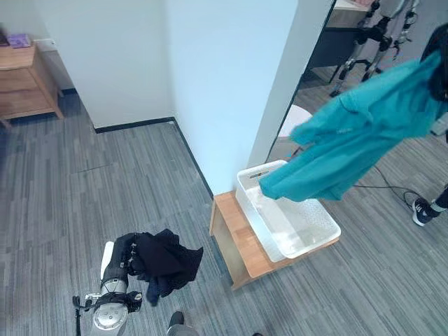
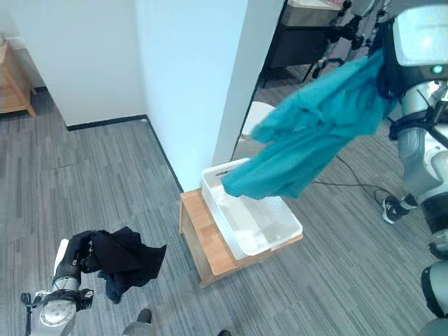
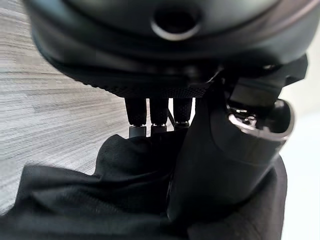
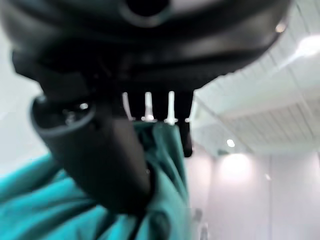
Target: Pick up bed clothes into laundry basket.
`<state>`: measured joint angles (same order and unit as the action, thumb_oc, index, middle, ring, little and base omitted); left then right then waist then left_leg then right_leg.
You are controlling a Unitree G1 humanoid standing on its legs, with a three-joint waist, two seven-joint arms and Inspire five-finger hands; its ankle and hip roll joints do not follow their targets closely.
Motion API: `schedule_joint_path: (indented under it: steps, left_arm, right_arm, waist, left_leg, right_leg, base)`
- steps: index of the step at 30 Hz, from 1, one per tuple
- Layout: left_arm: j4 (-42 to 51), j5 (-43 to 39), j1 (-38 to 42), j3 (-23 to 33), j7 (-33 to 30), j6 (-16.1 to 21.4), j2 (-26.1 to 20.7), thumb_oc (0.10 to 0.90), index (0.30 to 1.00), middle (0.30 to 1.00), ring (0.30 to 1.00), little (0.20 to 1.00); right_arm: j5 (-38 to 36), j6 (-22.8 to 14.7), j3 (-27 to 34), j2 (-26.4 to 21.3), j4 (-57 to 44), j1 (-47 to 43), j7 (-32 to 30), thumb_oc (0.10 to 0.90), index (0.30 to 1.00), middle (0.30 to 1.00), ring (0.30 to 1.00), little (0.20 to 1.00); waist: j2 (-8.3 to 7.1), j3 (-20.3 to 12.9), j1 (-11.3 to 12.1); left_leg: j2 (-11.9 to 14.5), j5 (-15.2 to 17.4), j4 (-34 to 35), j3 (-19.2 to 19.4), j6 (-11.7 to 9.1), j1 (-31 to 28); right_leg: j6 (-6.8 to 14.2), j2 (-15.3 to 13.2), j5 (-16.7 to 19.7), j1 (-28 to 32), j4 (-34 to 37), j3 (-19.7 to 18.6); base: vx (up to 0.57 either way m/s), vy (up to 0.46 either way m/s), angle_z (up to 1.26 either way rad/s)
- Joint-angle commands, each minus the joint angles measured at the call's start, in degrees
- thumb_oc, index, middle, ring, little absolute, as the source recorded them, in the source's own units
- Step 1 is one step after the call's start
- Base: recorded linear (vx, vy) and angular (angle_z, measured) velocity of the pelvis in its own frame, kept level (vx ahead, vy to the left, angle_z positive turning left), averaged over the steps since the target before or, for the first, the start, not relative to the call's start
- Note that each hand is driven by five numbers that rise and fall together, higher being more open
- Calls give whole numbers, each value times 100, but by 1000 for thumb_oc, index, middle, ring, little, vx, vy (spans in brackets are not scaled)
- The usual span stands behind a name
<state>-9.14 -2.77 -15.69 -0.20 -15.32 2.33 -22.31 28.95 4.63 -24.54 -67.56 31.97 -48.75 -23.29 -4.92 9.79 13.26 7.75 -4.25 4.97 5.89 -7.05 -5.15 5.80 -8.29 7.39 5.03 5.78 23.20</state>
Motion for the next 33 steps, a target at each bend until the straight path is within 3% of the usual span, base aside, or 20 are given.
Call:
schedule_joint_path:
  steps: [1, 4, 10, 22, 26, 33]
  left_arm:
    - [529, 97, 479, -176, -43, 733, -416, 400, 300, 300, 300, 300]
    - [503, 110, 471, -208, -22, 737, -397, 400, 300, 300, 300, 300]
    - [495, 185, 499, -255, -4, 748, -475, 400, 300, 300, 300, 300]
    - [455, 250, 601, -333, 39, 728, -474, 400, 300, 300, 300, 300]
    - [473, 263, 697, -396, -10, 695, -456, 400, 300, 300, 300, 300]
    - [491, 380, 766, -440, 11, 678, -403, 400, 300, 300, 300, 300]
  right_arm:
    - [-105, 243, 421, -176, 27, -767, -403, 400, 300, 300, 300, 300]
    - [-183, 203, 572, 69, -26, -539, -384, 400, 300, 300, 300, 300]
    - [-421, 195, 813, 127, 79, -490, -536, 400, 300, 300, 300, 300]
    - [-629, 211, 980, 284, 127, -448, -651, 400, 300, 300, 300, 300]
    - [-652, 220, 999, 699, 103, -252, -663, 400, 300, 300, 300, 300]
    - [-48, 243, 952, 1547, -485, 182, -494, 400, 300, 300, 300, 300]
  waist:
    - [-250, -287, 132]
    - [-295, -199, 216]
    - [-428, -57, 338]
    - [-544, 0, 358]
    - [-528, 61, 334]
    - [-513, 153, 418]
  left_leg:
    - [8, 202, 3, 36, 0, 299]
    - [10, 197, 3, -2, 8, 378]
    - [-8, 185, 3, -92, -6, 547]
    - [-55, 286, 3, -69, 38, 539]
    - [-72, 300, 3, -47, 65, 547]
    - [-88, 316, 3, -35, 87, 572]
  right_leg:
    - [417, -240, -921, 646, -78, 227]
    - [412, -236, -921, 580, -78, 247]
    - [415, -214, -911, 460, -78, 328]
    - [444, -253, -851, 402, -78, 290]
    - [450, -280, -823, 360, -78, 263]
    - [439, -306, -803, 304, -78, 246]
  base:
    - [0, 0, 0]
    - [0, 0, 0]
    - [-7, 5, 2]
    - [-8, 11, 4]
    - [-7, 18, -1]
    - [-7, 17, -8]
